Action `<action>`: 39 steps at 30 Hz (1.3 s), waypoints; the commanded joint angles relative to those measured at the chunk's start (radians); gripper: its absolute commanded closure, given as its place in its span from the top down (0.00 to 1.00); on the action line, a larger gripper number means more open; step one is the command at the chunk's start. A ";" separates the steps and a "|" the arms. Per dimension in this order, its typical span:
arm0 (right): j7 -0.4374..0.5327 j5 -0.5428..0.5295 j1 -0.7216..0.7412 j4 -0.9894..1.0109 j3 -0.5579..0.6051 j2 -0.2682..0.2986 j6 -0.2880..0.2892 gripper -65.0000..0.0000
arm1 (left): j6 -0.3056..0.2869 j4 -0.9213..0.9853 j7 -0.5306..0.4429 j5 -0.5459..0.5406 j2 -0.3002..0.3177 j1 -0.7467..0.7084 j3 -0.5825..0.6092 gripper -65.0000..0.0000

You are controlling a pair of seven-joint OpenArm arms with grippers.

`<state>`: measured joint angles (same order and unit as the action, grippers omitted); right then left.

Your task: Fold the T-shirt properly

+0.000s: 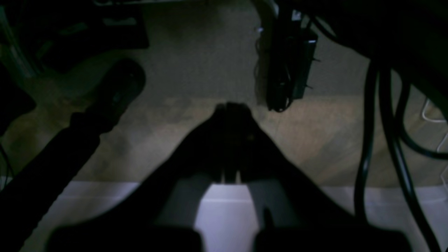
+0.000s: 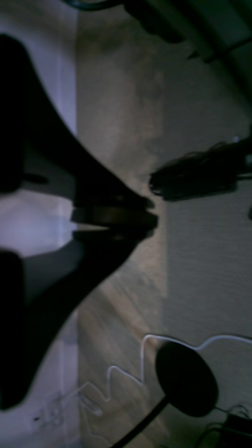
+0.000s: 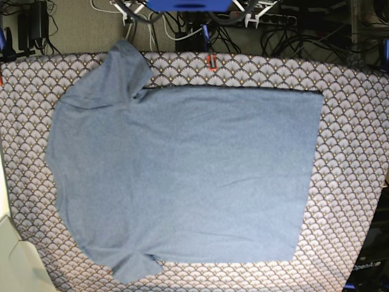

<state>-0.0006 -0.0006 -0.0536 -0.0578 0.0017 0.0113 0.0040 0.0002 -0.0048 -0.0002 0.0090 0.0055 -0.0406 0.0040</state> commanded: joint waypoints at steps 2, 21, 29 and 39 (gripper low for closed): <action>-0.006 -0.003 -0.016 -0.017 0.004 0.000 0.004 0.00 | 0.004 -0.001 -0.001 -0.004 0.003 -0.002 0.003 0.00; -0.003 -0.002 -0.019 -0.021 0.004 0.002 0.004 0.00 | 0.004 -0.001 -0.001 -0.002 0.003 -0.002 0.003 0.00; -0.002 -0.002 -0.160 -0.204 0.004 0.002 0.004 0.00 | -0.001 -0.165 -0.022 -0.002 0.027 -0.132 0.003 0.00; -0.002 -0.002 -0.406 -0.544 0.005 0.040 0.004 0.00 | -0.001 -0.501 -0.014 -0.007 0.084 -0.351 0.000 0.00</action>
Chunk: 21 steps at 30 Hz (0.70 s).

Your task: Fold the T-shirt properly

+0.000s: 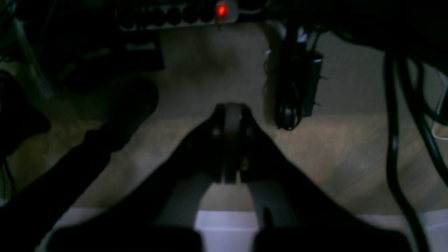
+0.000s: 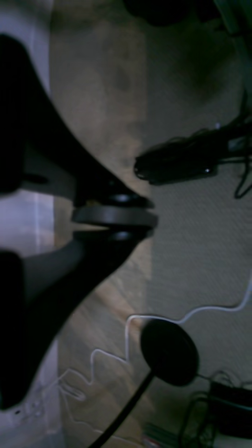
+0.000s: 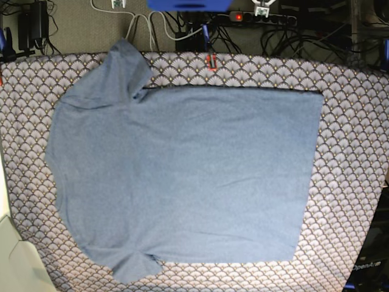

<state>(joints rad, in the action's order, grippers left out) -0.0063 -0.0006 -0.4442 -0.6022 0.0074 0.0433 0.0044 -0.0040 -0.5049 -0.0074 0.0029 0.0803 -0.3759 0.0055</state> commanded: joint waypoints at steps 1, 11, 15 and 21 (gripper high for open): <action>0.004 -0.002 -0.040 -0.037 -0.001 0.011 0.004 0.00 | 0.003 -0.041 -0.007 -0.002 0.014 -0.039 -0.002 0.00; 0.006 -0.002 -0.380 -0.612 -0.001 0.066 0.007 0.00 | 0.008 -0.660 -0.009 -0.004 0.111 -0.374 -0.006 0.00; 0.002 -0.002 -0.506 -0.826 -0.010 0.092 0.007 0.00 | 0.008 -0.871 -0.009 -0.004 0.117 -0.489 -0.020 0.00; -0.001 -0.002 -0.669 -1.103 -0.031 0.142 0.007 0.00 | 0.005 -1.187 -0.009 -0.005 0.106 -0.636 -0.124 0.00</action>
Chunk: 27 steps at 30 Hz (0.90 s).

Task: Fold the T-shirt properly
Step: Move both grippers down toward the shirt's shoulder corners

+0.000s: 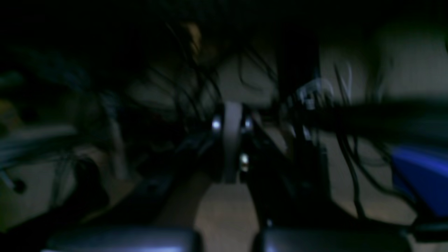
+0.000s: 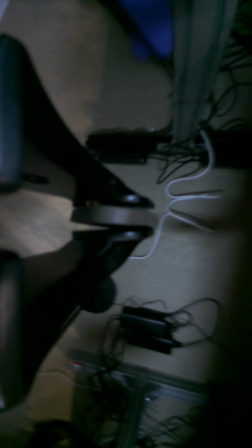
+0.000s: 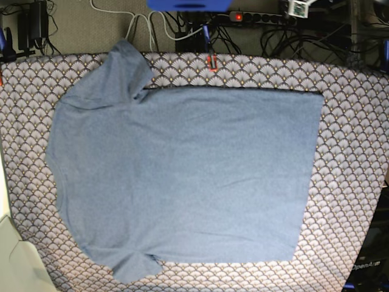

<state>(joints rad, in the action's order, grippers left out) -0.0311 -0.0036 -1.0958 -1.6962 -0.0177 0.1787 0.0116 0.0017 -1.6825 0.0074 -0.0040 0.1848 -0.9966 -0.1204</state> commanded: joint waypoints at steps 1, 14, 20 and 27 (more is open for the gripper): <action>0.023 0.001 -0.043 -0.057 -0.015 0.011 0.000 0.00 | -0.001 -0.066 -0.022 0.002 0.003 -0.035 -0.014 0.00; 0.029 -0.002 -0.040 -0.331 -0.077 0.040 0.001 0.17 | -0.002 -0.310 -0.022 -0.173 0.011 -0.086 -0.078 0.37; 0.021 -0.108 0.072 -0.327 -0.080 0.031 0.004 0.41 | -0.004 -0.304 -0.022 -0.267 0.012 -0.051 -0.086 0.39; -0.189 -0.522 0.200 -0.325 -0.083 0.068 0.150 0.49 | -0.002 -0.304 -0.020 -0.265 0.012 -0.012 -0.123 0.40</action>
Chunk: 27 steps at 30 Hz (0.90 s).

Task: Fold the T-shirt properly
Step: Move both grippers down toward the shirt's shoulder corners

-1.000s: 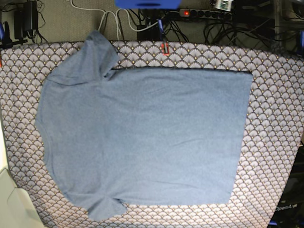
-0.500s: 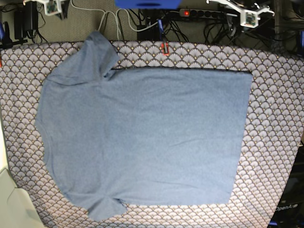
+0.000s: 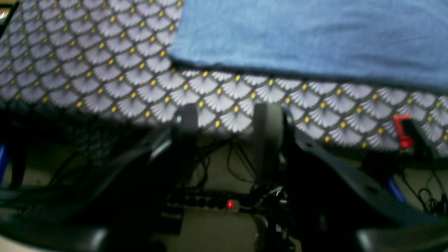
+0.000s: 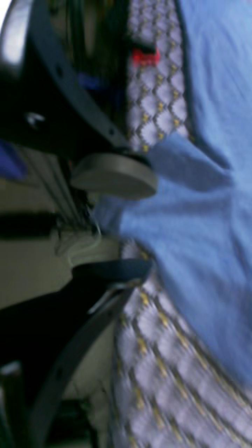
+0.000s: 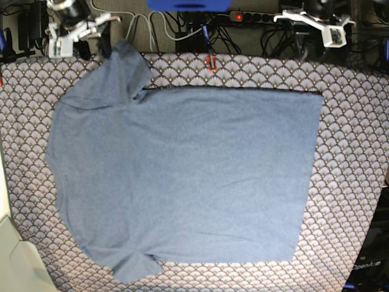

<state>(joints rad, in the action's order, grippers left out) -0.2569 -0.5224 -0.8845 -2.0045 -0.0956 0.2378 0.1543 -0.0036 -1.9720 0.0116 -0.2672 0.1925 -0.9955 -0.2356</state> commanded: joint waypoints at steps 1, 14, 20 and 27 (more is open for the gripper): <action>-0.017 -0.046 0.009 -0.017 -0.005 0.010 0.009 0.48 | 0.001 -0.014 -0.012 -0.002 0.000 -0.010 -0.018 0.40; -0.121 -0.157 0.127 0.092 -0.006 0.010 0.011 0.48 | 0.000 -0.013 0.092 -0.004 -0.003 0.043 -0.069 0.40; -0.120 -0.157 0.149 0.182 -0.006 0.010 0.011 0.48 | 0.000 -0.008 0.093 -0.004 -0.004 0.083 -0.069 0.40; -0.120 -0.157 0.150 0.193 -0.005 0.025 0.011 0.48 | 0.000 -0.008 0.093 -0.004 -0.004 0.111 -0.069 0.40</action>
<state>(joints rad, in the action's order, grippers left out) -0.3962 -0.6670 -0.7288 -1.7985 -0.0956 0.2546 0.1574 -0.0044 -1.9644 0.1291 -0.2676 0.1833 -0.8692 -0.2996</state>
